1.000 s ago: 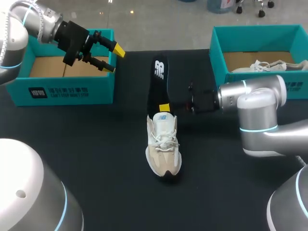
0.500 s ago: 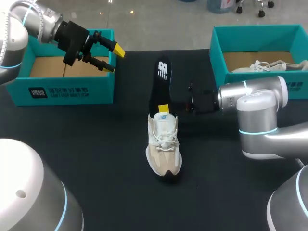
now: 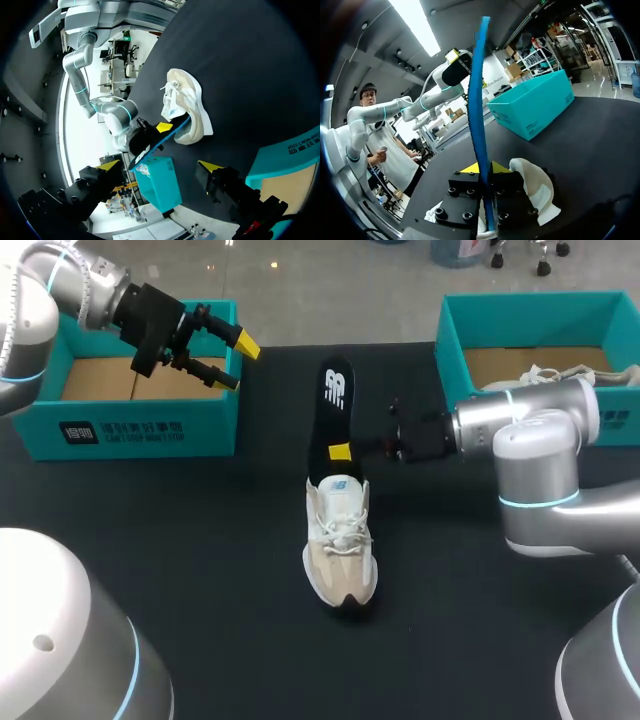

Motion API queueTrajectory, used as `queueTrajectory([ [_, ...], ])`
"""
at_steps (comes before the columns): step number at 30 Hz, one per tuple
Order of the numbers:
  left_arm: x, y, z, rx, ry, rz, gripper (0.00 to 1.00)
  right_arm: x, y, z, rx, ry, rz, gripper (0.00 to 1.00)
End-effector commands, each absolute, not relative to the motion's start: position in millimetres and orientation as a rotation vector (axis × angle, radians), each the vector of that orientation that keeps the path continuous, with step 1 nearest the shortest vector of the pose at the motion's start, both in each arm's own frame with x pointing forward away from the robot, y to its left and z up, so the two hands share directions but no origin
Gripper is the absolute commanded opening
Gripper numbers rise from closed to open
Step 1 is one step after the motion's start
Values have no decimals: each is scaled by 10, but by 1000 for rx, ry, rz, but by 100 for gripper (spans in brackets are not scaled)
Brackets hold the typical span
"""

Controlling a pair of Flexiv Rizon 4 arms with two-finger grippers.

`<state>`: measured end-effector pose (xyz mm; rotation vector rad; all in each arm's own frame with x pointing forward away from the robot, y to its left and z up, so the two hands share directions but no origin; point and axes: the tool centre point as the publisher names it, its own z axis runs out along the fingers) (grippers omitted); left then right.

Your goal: Take the shoe out of the shoebox, open the shoe tongue, remove and reinsert the insole, then place the shoe into the shoebox

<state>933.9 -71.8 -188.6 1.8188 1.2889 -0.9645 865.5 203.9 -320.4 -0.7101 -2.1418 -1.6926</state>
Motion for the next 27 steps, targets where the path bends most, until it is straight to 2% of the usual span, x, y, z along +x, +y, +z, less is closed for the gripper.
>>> queueTrajectory([
  [1, 9339, -716, -1883, 1822, 1290, -963, 100, 8725, 2052, -3308, -696, -2138, -1596, 0],
  [19, 9339, -716, -1883, 1822, 1290, -963, 100, 8360, 2043, -3514, -800, -2117, -1512, 0],
  [20, 9339, -716, -1883, 1822, 1290, -963, 100, 8360, 2046, -3489, -801, -2125, -1517, 4],
  [21, 9339, -716, -1883, 1822, 1290, -963, 100, 8367, 2050, -3460, -795, -2133, -1523, 20],
  [22, 9339, -716, -1883, 1822, 1290, -963, 100, 8381, 2055, -3424, -790, -2138, -1536, 29],
  [24, 9339, -716, -1883, 1822, 1290, -963, 100, 8423, 2063, -3351, -776, -2154, -1552, 37],
  [27, 9339, -716, -1883, 1822, 1290, -963, 100, 8495, 2085, -3253, -746, -2177, -1567, 38],
])
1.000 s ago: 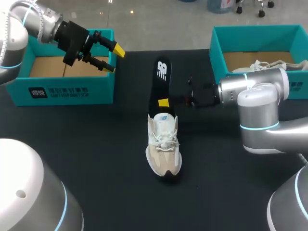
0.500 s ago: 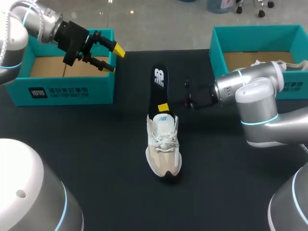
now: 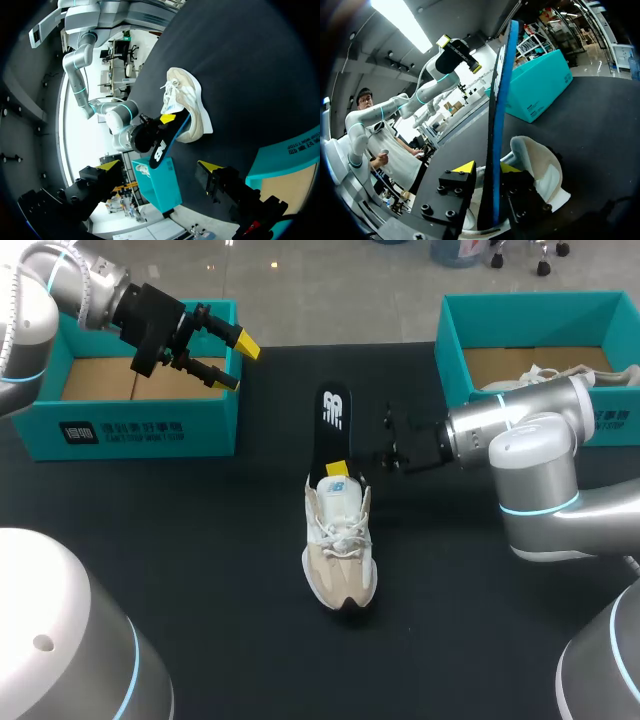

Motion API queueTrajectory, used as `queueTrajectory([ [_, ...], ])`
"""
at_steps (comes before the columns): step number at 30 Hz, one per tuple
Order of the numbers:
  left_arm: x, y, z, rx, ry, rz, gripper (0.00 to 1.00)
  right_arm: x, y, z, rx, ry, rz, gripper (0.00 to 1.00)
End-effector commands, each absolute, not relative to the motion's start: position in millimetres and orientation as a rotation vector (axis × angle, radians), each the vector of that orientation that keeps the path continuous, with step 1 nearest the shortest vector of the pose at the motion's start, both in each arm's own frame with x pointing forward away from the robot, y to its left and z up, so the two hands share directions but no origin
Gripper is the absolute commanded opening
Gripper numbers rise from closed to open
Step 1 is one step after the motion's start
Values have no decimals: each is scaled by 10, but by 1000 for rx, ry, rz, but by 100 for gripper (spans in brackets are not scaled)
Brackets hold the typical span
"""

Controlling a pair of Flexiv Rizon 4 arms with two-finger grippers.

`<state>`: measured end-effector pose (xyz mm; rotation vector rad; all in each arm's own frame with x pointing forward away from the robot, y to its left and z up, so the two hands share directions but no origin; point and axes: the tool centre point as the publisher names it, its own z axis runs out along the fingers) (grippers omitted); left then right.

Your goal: Take the shoe out of the shoebox, open the shoe tongue, remove and reinsert the insole, then place the shoe into the shoebox

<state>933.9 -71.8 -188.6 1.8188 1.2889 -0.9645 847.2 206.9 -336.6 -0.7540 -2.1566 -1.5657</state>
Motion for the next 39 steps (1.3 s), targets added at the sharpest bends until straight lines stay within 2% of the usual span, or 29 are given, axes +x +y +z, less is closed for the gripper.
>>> queueTrajectory([
  [1, 9339, -716, -1883, 1822, 1290, -963, 100, 8526, 2089, -3228, -735, -2183, -1568, 38],
  [3, 9339, -716, -1883, 1822, 1290, -963, 100, 8582, 2102, -3193, -719, -2195, -1571, 38],
  [6, 9339, -716, -1883, 1822, 1290, -963, 100, 8661, 2127, -3182, -703, -2202, -1571, 33],
  [8, 9339, -716, -1883, 1822, 1290, -963, 100, 8683, 2141, -3195, -694, -2201, -1567, 22],
  [10, 9339, -716, -1883, 1822, 1290, -963, 100, 8688, 2143, -3223, -693, -2193, -1557, 0],
  [28, 9339, -716, -1883, 1822, 1290, -963, 100, 8316, 2086, -3487, -785, -2142, -1457, 0],
  [29, 9339, -716, -1883, 1822, 1290, -963, 100, 8318, 2092, -3474, -786, -2147, -1455, 9],
  [30, 9339, -716, -1883, 1822, 1290, -963, 100, 8340, 2098, -3429, -782, -2157, -1466, 31],
  [32, 9339, -716, -1883, 1822, 1290, -963, 100, 8382, 2113, -3352, -768, -2177, -1481, 42],
  [35, 9339, -716, -1883, 1822, 1290, -963, 100, 8471, 2120, -3250, -746, -2199, -1502, 45],
  [39, 9339, -716, -1883, 1822, 1290, -963, 100, 8590, 2128, -3188, -723, -2219, -1511, 43],
])
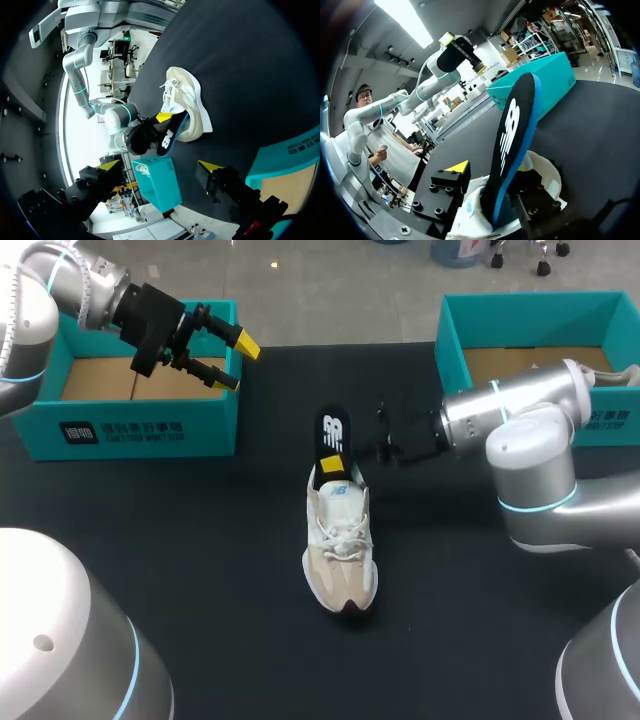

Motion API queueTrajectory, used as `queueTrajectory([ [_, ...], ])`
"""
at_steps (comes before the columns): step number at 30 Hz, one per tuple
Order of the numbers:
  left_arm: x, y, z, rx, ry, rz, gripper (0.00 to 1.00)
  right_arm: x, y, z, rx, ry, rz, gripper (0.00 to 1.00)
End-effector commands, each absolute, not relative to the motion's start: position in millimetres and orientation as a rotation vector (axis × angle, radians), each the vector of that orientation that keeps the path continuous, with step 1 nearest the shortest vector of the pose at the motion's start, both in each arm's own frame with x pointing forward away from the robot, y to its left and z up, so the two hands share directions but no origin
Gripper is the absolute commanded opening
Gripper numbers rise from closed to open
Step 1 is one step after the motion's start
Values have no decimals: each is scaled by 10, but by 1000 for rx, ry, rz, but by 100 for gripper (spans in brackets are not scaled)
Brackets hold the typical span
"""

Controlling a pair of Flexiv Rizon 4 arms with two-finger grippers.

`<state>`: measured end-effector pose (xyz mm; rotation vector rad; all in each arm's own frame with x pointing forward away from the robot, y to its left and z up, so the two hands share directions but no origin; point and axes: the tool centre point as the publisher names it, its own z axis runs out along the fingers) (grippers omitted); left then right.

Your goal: Take the shoe out of the shoebox, open the shoe tongue, remove and reinsert the insole, then place the shoe into the shoebox

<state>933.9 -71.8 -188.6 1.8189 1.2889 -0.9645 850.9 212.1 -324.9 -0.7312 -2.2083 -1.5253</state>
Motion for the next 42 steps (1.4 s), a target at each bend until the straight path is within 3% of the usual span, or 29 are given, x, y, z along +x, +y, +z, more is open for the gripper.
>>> queueTrajectory([
  [1, 9339, -716, -1883, 1822, 1290, -963, 100, 8607, 2131, -3187, -721, -2220, -1512, 42],
  [4, 9339, -716, -1883, 1822, 1290, -963, 100, 8659, 2142, -3203, -717, -2219, -1518, 30],
  [7, 9339, -716, -1883, 1822, 1290, -963, 100, 8664, 2145, -3243, -721, -2214, -1512, 0],
  [23, 9339, -716, -1883, 1822, 1290, -963, 100, 8297, 2128, -3481, -796, -2169, -1416, 0],
  [26, 9339, -716, -1883, 1822, 1290, -963, 100, 8359, 2115, -3385, -789, -2195, -1443, 30],
  [30, 9339, -716, -1883, 1822, 1290, -963, 100, 8476, 2127, -3240, -756, -2229, -1473, 40],
  [35, 9339, -716, -1883, 1822, 1290, -963, 100, 8620, 2143, -3151, -731, -2247, -1499, 34],
  [36, 9339, -716, -1883, 1822, 1290, -963, 100, 8634, 2146, -3155, -729, -2249, -1500, 29],
  [38, 9339, -716, -1883, 1822, 1290, -963, 100, 8663, 2148, -3178, -725, -2250, -1497, 5],
  [39, 9339, -716, -1883, 1822, 1290, -963, 100, 8668, 2148, -3195, -725, -2250, -1493, 0],
  [42, 9339, -716, -1883, 1822, 1290, -963, 100, 8639, 2142, -3255, -732, -2242, -1473, 0],
])
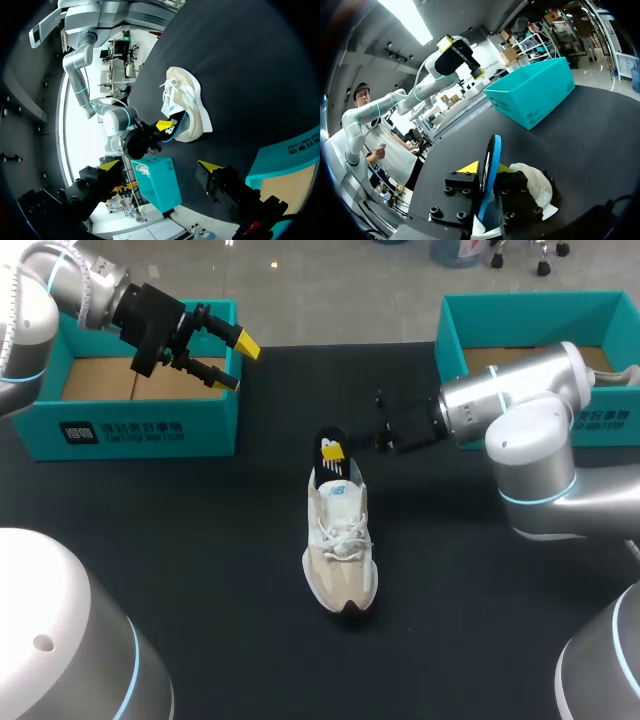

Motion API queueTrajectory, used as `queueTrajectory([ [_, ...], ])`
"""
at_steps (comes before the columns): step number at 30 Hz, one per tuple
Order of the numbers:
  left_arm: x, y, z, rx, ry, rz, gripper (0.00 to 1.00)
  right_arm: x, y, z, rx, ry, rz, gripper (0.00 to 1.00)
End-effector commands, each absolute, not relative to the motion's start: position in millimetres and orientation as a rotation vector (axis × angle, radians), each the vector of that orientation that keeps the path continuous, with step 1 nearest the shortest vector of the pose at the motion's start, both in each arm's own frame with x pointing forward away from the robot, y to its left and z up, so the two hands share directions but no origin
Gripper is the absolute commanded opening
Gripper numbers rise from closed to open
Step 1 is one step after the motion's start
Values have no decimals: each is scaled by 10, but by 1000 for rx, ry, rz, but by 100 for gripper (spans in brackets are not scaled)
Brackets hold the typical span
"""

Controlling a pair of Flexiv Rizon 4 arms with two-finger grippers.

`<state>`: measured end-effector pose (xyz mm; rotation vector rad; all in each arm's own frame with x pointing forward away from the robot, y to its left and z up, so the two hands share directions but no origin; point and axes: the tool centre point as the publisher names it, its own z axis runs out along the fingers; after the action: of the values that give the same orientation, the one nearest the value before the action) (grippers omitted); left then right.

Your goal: Take the shoe out of the shoebox, open the shoe tongue, remove and reinsert the insole, then place the shoe into the shoebox

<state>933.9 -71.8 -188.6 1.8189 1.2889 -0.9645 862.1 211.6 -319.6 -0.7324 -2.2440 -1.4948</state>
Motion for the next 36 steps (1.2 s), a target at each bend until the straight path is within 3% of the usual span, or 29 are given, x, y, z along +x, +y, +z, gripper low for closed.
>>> queueTrajectory([
  [1, 9339, -716, -1883, 1822, 1290, -963, 100, 8622, 2138, -3278, -738, -2238, -1463, 0],
  [15, 9339, -716, -1883, 1822, 1290, -963, 100, 8305, 2122, -3440, -789, -2185, -1402, 0],
  [17, 9339, -716, -1883, 1822, 1290, -963, 100, 8340, 2130, -3399, -784, -2191, -1414, 20],
  [20, 9339, -716, -1883, 1822, 1290, -963, 100, 8417, 2137, -3309, -764, -2216, -1434, 42],
  [22, 9339, -716, -1883, 1822, 1290, -963, 100, 8469, 2140, -3258, -756, -2227, -1445, 42],
  [24, 9339, -716, -1883, 1822, 1290, -963, 100, 8515, 2146, -3228, -748, -2234, -1448, 39],
  [28, 9339, -716, -1883, 1822, 1290, -963, 100, 8570, 2168, -3240, -744, -2225, -1444, 18],
  [30, 9339, -716, -1883, 1822, 1290, -963, 100, 8577, 2179, -3264, -759, -2200, -1439, 1],
  [36, 9339, -716, -1883, 1822, 1290, -963, 100, 8523, 2200, -3330, -787, -2165, -1382, 0],
])
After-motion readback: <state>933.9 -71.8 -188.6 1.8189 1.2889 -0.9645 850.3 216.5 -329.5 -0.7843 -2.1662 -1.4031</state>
